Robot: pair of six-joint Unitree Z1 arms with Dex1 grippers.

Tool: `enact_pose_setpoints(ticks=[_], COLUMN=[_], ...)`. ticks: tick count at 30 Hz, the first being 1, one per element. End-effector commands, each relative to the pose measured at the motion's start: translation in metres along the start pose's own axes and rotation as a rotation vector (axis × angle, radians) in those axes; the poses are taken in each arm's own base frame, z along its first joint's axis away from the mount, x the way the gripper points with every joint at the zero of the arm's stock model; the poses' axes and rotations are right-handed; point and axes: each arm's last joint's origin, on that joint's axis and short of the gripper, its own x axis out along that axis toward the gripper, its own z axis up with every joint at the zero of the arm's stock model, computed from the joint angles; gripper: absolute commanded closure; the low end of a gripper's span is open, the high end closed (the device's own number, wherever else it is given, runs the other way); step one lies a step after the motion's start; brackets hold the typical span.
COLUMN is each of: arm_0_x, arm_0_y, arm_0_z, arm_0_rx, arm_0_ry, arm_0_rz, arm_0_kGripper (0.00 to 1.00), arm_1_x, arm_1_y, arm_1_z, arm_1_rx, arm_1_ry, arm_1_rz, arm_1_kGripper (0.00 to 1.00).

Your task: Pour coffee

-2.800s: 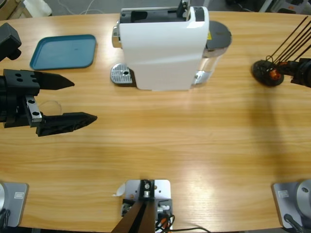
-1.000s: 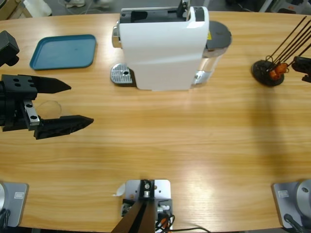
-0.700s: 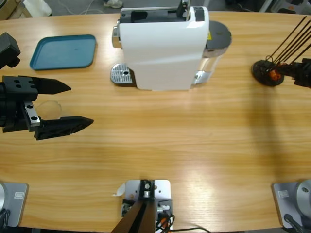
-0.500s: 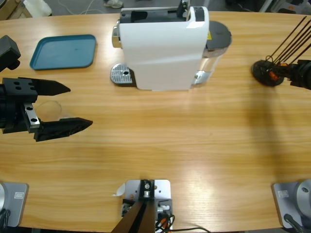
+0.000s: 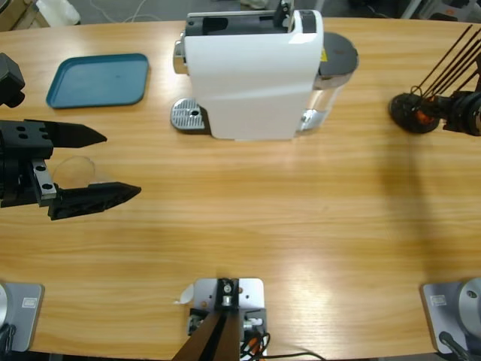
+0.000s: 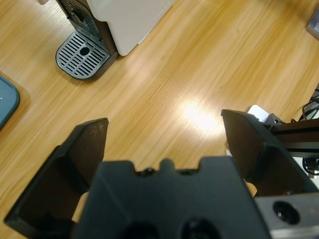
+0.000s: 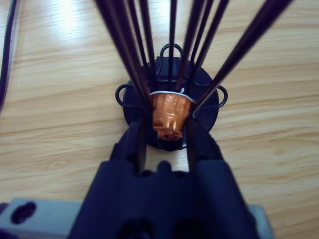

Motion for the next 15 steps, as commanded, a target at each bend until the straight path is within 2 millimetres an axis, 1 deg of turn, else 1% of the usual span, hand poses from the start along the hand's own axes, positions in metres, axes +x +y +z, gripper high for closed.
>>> enact_pose_setpoints(ticks=[1,7,15], arm_0_x=[0.0010,-0.0005,0.0008], arm_0_y=[0.0020,0.0025,0.0025], arm_0_z=[-0.0125,-0.0157,-0.0161], arm_0_rx=[-0.020,-0.021,-0.024], arm_0_ry=[0.018,0.018,0.024], arm_0_rz=[0.015,0.015,0.016], arm_0_kGripper=[0.022,0.022,0.022], arm_1_x=[0.0115,0.0142,0.0164], arm_1_y=[0.0004,0.0005,0.0015], arm_1_z=[0.0012,0.0018,0.0081], arm_1_rx=[-0.005,-0.003,0.009], arm_1_ry=[0.020,0.019,0.005], arm_1_rz=[0.001,-0.002,-0.006], arm_1_kGripper=[0.740,0.736,0.715])
